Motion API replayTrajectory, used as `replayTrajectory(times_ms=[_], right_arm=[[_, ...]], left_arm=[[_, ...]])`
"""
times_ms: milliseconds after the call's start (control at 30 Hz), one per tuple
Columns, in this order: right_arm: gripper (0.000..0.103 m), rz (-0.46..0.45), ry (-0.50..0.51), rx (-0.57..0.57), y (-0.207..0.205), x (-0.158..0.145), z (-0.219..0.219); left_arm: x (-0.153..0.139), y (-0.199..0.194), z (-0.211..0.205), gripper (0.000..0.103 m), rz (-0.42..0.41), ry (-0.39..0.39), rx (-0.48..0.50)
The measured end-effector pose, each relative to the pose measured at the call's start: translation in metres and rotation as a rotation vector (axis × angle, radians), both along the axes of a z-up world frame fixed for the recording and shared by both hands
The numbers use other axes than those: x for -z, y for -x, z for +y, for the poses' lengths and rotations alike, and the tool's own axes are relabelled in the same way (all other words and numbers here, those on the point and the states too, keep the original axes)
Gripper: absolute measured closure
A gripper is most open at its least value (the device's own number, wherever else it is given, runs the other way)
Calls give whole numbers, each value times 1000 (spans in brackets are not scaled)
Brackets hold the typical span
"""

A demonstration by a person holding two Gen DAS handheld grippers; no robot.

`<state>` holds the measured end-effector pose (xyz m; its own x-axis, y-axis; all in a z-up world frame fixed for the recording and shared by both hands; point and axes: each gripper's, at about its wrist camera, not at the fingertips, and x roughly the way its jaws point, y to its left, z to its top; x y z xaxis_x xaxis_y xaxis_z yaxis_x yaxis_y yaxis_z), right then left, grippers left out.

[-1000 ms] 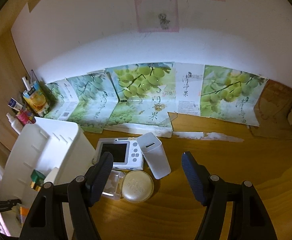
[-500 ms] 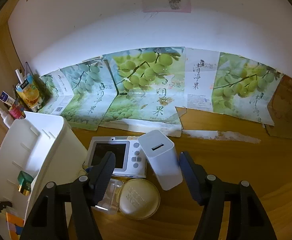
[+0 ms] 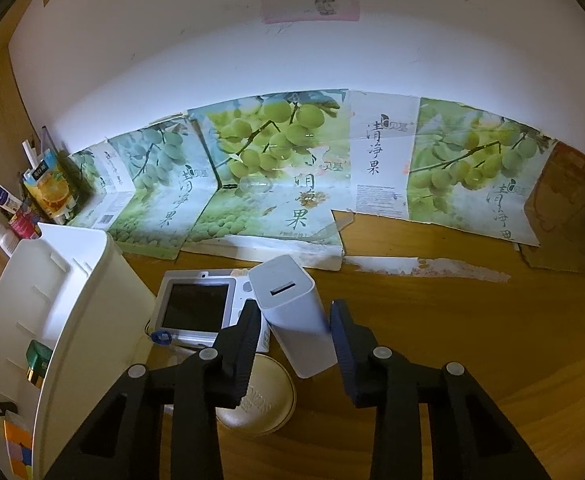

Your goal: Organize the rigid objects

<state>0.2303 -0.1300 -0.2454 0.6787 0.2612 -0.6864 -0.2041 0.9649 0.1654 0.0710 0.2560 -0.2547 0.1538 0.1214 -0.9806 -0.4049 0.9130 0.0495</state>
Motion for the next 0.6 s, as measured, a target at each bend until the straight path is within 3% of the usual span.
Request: replayTrajectory(times_ms=[267,600], right_arm=[[70,9,8,8,5,-3,0],[73,-45,9,-1,21,-26,0]], left_arm=[[0,1,-4,82,-5,-12,17],[-1,5,-10,82,-20,-20,40]])
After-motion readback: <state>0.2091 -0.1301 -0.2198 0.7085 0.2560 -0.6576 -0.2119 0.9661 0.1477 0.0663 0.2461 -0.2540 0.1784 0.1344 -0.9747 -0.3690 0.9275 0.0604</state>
